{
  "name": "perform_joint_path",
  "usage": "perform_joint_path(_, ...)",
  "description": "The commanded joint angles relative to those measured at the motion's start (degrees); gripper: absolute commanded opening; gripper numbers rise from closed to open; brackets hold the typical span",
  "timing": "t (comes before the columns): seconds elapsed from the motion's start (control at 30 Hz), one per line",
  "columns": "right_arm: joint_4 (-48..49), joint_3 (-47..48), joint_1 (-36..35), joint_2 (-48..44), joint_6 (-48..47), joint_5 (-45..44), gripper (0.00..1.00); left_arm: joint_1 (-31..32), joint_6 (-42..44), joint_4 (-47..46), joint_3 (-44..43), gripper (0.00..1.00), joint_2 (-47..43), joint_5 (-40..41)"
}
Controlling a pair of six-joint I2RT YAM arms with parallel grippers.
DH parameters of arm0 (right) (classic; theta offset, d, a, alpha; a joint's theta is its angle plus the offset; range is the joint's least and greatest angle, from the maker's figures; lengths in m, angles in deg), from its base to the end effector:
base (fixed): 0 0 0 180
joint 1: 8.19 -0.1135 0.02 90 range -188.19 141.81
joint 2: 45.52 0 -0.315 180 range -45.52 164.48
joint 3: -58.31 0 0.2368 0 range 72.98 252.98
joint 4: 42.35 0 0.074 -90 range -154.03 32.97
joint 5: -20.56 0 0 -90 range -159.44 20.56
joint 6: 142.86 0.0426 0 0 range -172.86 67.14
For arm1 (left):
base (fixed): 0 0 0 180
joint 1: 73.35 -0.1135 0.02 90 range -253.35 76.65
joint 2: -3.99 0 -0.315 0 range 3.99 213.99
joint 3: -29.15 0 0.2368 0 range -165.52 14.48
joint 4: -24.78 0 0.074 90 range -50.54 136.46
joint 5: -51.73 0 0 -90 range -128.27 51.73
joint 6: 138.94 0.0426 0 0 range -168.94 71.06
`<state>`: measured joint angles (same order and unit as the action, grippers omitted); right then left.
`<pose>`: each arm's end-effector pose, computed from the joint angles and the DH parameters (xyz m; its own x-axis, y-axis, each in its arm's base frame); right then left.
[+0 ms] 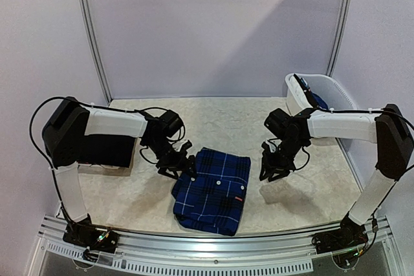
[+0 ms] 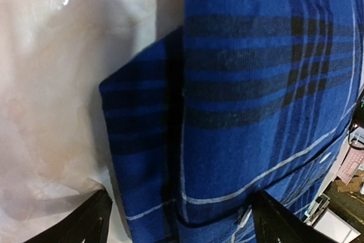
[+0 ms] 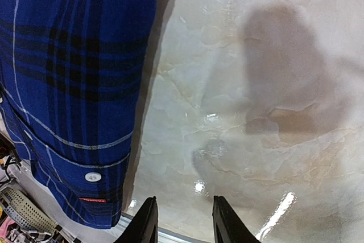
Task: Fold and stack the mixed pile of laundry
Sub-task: Pick up the square-folded shirt from the corner of the board.
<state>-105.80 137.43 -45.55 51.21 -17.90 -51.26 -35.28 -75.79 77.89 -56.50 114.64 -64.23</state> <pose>0.2307 0.1929 0.2416 -0.9959 -0.0754 0.0492 -0.0542 0.9383 0.3416 0.2789 -0.2421 0.1983 -0.9698 0.2438 0.0096 0.2100 0.8544 -0.4752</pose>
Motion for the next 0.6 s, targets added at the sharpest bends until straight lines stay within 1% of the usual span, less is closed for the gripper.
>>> perform_joint_path(0.0, 0.7, -0.4, 0.1, -0.1, 0.4, 0.6, 0.34, -0.8, 1.9, -0.2, -0.5, 0.84, 2.9, -1.7)
perform_joint_path(0.1, 0.9, -0.4, 0.0, 0.3, 0.4, 0.8, 0.34, -0.8, 1.7, -1.1, -0.4, 0.78, 4.0, -2.9)
perform_joint_path(0.27, 1.0, -0.5, 0.1, 0.7, 0.2, 0.7, 0.34, -0.1, 0.2, -3.2, 0.2, 0.62, 4.2, -4.3)
perform_joint_path(0.33, 1.1, -0.8, 0.0, 0.7, 0.2, 0.7, 0.34, 0.3, -1.2, -4.1, 0.3, 0.48, 4.7, -4.3)
perform_joint_path(0.47, 1.5, -1.6, 0.1, 0.5, 0.4, 0.7, 0.34, 1.3, -2.9, -5.8, -0.1, 0.17, 5.7, -3.7)
perform_joint_path(0.53, 1.5, -2.0, 0.1, 0.1, 0.3, 0.6, 0.34, 1.6, -3.4, -6.5, -0.2, 0.04, 5.1, -2.9)
perform_joint_path(0.57, 1.5, -2.2, 0.1, -0.1, 0.4, 0.5, 0.34, 1.7, -3.5, -6.6, -0.4, 0.0, 4.6, -2.5)
